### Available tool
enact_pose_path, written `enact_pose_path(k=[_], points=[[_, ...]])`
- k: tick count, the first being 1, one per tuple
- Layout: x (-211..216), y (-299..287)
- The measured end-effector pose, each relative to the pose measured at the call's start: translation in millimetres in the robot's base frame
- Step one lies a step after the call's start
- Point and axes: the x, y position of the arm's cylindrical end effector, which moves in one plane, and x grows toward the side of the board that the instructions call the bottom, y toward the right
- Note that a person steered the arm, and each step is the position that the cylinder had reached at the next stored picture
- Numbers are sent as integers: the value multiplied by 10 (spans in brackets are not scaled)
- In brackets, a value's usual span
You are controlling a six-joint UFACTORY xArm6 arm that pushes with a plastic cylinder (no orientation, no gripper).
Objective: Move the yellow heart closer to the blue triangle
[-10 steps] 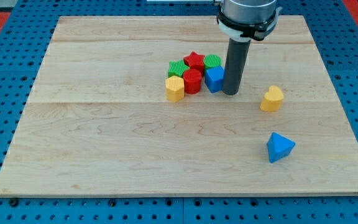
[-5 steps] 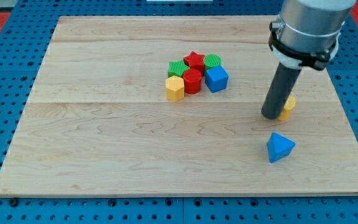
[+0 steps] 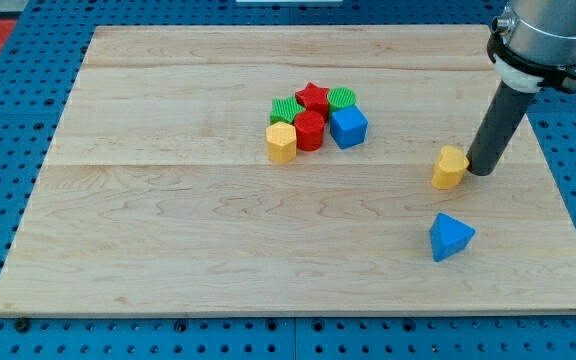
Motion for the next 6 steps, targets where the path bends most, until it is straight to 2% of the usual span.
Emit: enact_pose_path(k=[4, 6], points=[[-363, 35], [-410, -36]])
